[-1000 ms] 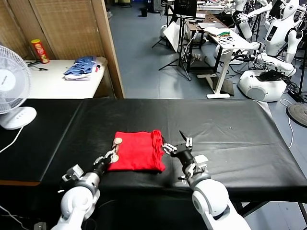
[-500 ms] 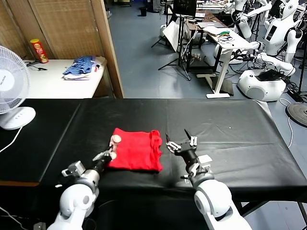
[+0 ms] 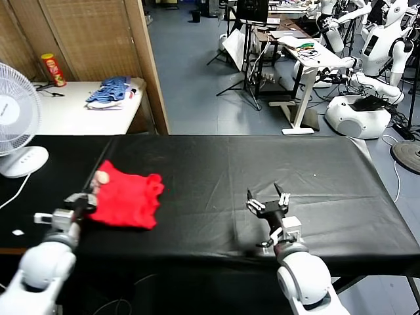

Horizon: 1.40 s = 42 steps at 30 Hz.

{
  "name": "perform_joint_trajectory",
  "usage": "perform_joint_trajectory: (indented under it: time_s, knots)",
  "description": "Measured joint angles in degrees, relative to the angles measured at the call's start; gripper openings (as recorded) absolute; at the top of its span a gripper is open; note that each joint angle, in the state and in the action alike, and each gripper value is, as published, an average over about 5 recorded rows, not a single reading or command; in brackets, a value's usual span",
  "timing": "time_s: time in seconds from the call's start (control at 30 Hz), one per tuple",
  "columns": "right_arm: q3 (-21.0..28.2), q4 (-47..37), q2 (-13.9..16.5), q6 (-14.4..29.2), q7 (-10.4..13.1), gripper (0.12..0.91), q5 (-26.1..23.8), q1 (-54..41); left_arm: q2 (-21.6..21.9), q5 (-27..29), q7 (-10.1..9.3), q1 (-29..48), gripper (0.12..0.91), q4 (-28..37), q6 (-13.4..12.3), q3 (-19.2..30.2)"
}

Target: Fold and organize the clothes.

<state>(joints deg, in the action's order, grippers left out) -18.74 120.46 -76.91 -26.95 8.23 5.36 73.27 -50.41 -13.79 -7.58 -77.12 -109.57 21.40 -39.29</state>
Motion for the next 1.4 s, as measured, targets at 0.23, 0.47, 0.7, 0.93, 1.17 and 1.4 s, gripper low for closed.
perform_joint_trajectory:
  time_s: [0.23, 0.47, 0.7, 0.93, 1.17, 1.4]
  knots:
    - [0.05, 0.04, -0.25, -0.16, -0.1, 0.798, -0.2, 0.23, 2.4, 5.69, -0.64, -2.21, 0.141, -5.98, 0.49, 0.05]
    - [-0.69, 0.25, -0.03, -0.46, -0.65, 0.798, -0.3, 1.19, -4.73, -4.82, -1.8, -1.54, 0.141, -13.2, 2.31, 10.61]
    - [-0.78, 0.43, 0.82, -0.7, -2.48, 0.798, 1.32, 2.46, -15.22, -5.99, -1.71, 3.26, 0.141, -10.68, 0.11, 23.47]
    - [0.98, 0.85, 2.62, -4.57, -7.29, 0.798, 3.25, 2.1, -19.78, -2.07, 2.57, 5.45, 0.327, -6.16, -3.55, 28.85]
    - [2.41, -0.81, 3.21, -8.45, -5.83, 0.798, 11.78, -0.43, -19.27, -4.53, 4.16, 5.44, 0.701, -6.32, -7.46, 28.68]
    - [6.28, -6.89, 0.45, -8.39, -0.52, 0.798, 23.55, -6.28, -17.55, -5.21, 3.42, 3.55, 0.797, -8.17, -8.78, 26.09]
